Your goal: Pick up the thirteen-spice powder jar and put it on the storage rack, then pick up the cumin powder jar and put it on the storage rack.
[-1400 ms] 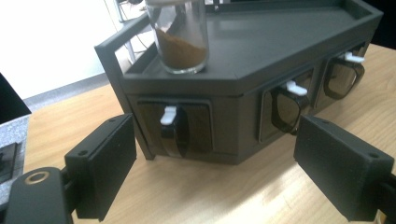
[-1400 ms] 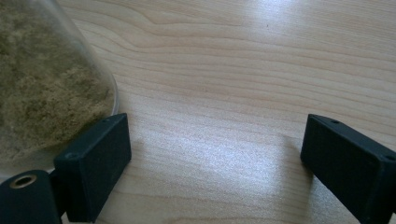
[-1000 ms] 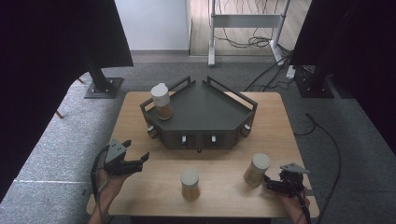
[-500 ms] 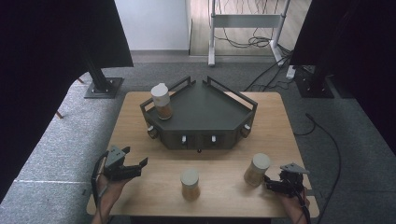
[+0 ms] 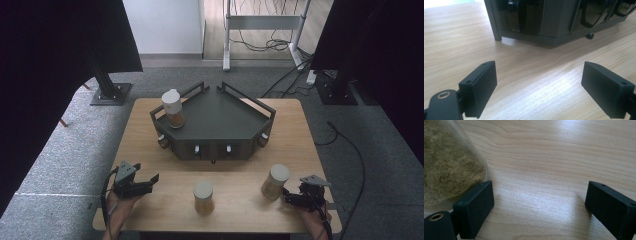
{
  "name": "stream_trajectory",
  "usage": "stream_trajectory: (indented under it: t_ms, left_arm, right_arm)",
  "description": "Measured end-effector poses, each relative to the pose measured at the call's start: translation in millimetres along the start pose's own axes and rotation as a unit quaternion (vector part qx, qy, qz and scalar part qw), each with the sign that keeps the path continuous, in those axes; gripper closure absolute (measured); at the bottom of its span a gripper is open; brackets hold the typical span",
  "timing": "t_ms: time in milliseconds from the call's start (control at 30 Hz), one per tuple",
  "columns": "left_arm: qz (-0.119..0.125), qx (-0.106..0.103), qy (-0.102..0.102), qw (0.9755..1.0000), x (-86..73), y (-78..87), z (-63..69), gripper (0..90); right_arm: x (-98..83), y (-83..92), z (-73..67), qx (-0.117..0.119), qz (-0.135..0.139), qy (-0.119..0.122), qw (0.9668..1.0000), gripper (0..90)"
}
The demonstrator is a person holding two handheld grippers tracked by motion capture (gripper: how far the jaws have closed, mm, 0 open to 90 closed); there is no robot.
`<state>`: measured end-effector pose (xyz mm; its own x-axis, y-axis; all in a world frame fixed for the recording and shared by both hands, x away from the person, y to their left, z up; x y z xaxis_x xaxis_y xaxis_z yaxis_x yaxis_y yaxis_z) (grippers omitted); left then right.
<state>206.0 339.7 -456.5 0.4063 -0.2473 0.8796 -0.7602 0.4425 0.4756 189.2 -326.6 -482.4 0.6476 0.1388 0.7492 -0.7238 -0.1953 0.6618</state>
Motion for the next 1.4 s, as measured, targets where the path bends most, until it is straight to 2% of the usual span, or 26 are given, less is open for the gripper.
stream_trajectory:
  t_ms: [633,867,1067,1400]
  left_arm:
    - [-0.028,0.008,0.003,0.9996,-18.7,-10.4,5.2,12.7]
    - [-0.037,0.008,0.010,0.9992,-26.3,-16.0,5.3,12.7]
    - [-0.036,0.016,0.008,0.9992,-29.4,-16.3,8.1,12.6]
    - [-0.021,0.029,0.019,0.9992,-34.5,-13.1,7.4,12.6]
  right_arm:
    - [0.0,0.0,-0.1,0.000,0.000,0.000,1.0000,7.8]
    - [0.0,0.0,-0.1,0.000,0.000,0.000,1.0000,7.8]
    - [0.0,0.0,0.0,0.000,0.000,0.000,1.0000,7.8]
    - [-0.6,0.9,0.5,0.002,0.000,0.001,1.0000,7.8]
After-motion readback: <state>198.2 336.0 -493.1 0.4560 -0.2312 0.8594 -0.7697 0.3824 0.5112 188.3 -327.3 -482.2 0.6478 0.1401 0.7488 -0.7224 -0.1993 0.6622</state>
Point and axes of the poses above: each handheld gripper's, and its own axes: y roughly backward along the jaws, x roughly out of its top, z roughly to its right, the point moved 1 cm from there along -y, roughly forward along the jaws, and after that the axes turned 2 degrees about -y, right-handed, at the moved point
